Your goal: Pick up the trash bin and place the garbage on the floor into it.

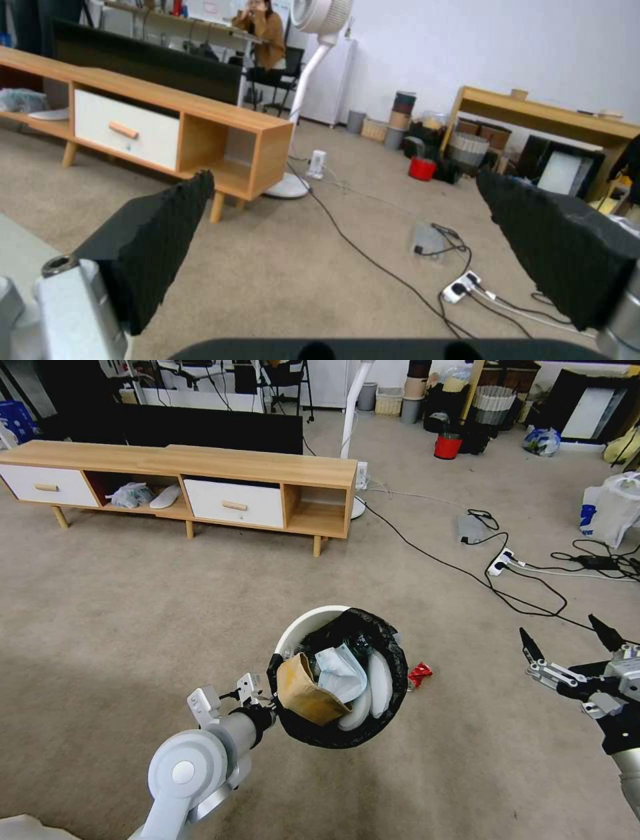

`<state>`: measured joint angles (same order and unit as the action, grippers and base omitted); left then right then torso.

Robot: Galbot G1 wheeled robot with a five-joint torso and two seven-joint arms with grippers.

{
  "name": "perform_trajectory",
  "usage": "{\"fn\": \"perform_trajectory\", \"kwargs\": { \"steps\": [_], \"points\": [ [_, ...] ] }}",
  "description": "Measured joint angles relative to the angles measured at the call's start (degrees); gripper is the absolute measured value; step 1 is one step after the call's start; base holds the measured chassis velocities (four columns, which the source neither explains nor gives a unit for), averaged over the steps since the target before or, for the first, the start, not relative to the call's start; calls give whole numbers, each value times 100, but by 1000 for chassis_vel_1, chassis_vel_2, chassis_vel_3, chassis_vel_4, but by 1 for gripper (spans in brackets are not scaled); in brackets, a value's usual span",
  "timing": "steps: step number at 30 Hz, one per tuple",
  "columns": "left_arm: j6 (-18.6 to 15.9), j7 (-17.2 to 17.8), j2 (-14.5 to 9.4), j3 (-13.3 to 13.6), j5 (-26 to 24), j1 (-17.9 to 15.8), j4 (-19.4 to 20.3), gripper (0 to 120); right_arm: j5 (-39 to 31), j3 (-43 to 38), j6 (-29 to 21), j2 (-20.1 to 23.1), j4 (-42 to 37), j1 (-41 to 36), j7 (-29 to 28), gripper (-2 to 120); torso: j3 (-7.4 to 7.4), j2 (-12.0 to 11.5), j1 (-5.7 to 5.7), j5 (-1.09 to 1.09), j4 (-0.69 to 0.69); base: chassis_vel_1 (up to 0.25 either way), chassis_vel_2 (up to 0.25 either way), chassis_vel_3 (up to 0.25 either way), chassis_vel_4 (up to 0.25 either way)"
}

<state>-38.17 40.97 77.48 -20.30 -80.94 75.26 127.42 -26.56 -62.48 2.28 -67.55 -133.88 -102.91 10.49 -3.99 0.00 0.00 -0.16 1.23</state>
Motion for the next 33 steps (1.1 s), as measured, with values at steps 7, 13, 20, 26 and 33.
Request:
{"fn": "perform_trajectory", "kwargs": {
  "steps": [7, 13, 20, 26, 33],
  "points": [
    [0, -17, 9, 5, 14, -17, -21, 0, -20, -2, -1, 35, 24, 11, 22, 100, 0, 0, 0, 0, 0, 0, 0, 0, 0],
    [0, -23, 6, 1, 14, -24, -30, 0, -55, -3, -5, 41, 37, 19, 47, 100, 0, -1, 0, 0, 0, 0, 0, 0, 0],
    [0, -41, 25, -1, 34, -9, -36, 0, -68, -2, -4, 44, 56, 34, 57, 100, 0, -1, 0, 0, 1, -26, 35, 32, -47],
    [0, -51, 23, -7, 46, -10, -42, 0, -82, 10, -3, 45, 73, 50, 64, 100, 0, -1, 0, 0, 0, -87, 93, 83, -82],
    [0, -60, 23, -8, 48, -16, -55, 0, -104, 12, 1, 55, 84, 61, 91, 100, 0, -1, 0, 0, 0, -109, 89, 99, -110]
  ]
}}
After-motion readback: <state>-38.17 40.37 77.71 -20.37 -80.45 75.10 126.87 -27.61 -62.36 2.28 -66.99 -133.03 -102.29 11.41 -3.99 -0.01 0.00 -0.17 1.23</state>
